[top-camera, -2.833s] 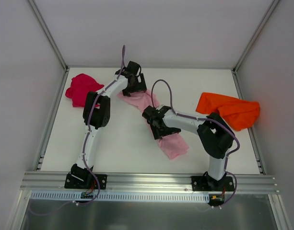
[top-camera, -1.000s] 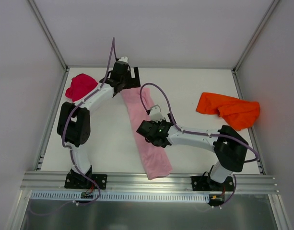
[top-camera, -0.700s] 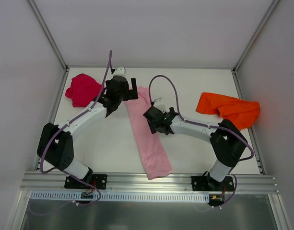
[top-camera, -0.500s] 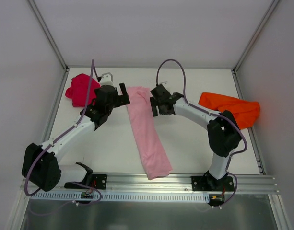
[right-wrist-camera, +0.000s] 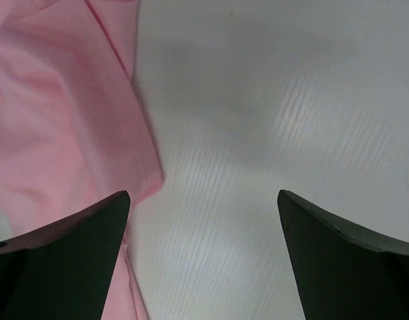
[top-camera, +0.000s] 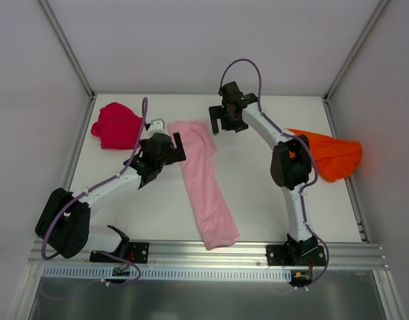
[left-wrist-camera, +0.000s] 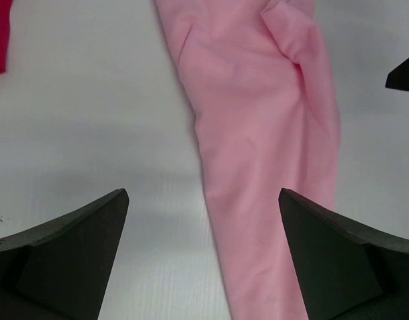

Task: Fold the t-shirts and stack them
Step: Rotate the tshirt 90 degrees, then grab the bottom of the folded rectangular tshirt with left arm

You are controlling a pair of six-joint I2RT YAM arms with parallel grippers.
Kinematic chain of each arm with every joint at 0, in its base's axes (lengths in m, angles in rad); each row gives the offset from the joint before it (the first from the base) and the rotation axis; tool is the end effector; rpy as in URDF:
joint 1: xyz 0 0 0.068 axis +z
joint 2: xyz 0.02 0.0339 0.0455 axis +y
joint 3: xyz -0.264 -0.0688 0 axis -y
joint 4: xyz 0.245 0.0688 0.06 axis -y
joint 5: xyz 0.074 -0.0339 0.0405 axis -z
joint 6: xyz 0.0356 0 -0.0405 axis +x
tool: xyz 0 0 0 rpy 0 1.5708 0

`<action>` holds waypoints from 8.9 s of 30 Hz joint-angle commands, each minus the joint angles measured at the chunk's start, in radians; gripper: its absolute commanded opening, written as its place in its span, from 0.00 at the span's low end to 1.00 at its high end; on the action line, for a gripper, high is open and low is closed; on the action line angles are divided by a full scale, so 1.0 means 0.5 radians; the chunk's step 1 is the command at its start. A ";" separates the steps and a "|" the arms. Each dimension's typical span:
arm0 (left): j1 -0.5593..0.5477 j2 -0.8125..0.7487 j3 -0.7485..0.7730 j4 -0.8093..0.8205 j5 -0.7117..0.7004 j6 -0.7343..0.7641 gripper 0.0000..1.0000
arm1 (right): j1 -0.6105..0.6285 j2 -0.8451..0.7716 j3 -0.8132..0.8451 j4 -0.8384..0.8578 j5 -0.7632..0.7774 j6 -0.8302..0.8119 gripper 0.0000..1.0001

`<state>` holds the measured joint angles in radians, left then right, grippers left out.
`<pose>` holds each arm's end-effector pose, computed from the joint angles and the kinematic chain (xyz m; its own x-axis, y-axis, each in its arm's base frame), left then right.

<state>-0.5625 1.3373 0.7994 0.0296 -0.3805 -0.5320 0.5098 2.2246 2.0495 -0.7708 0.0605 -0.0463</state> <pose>0.2554 -0.1454 0.2442 -0.4668 -0.2625 -0.8445 -0.0186 0.9576 -0.2874 0.4343 0.2403 0.2506 -0.6860 -0.4365 -0.5821 -0.4885 0.8692 -0.0761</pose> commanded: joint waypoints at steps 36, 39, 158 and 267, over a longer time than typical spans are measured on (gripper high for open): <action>-0.167 0.479 0.024 0.242 0.034 -0.096 0.99 | 0.026 0.131 0.261 -0.293 -0.639 -0.481 1.00; -0.170 0.485 0.024 0.229 0.025 -0.099 0.99 | 0.039 0.208 0.303 -0.293 -0.688 -0.490 1.00; -1.212 0.234 0.442 -1.034 -1.291 -0.634 0.99 | -0.032 -0.268 -0.219 0.146 -0.225 -0.466 1.00; -2.004 -0.217 -0.473 -1.624 -1.065 -2.354 0.99 | 0.566 -0.369 -0.801 0.406 -0.238 -0.453 1.00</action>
<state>-1.5524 1.2530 0.5732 -0.7444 -0.8974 -1.6550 0.7872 2.1307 1.6608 -0.6128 -0.0418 -0.2588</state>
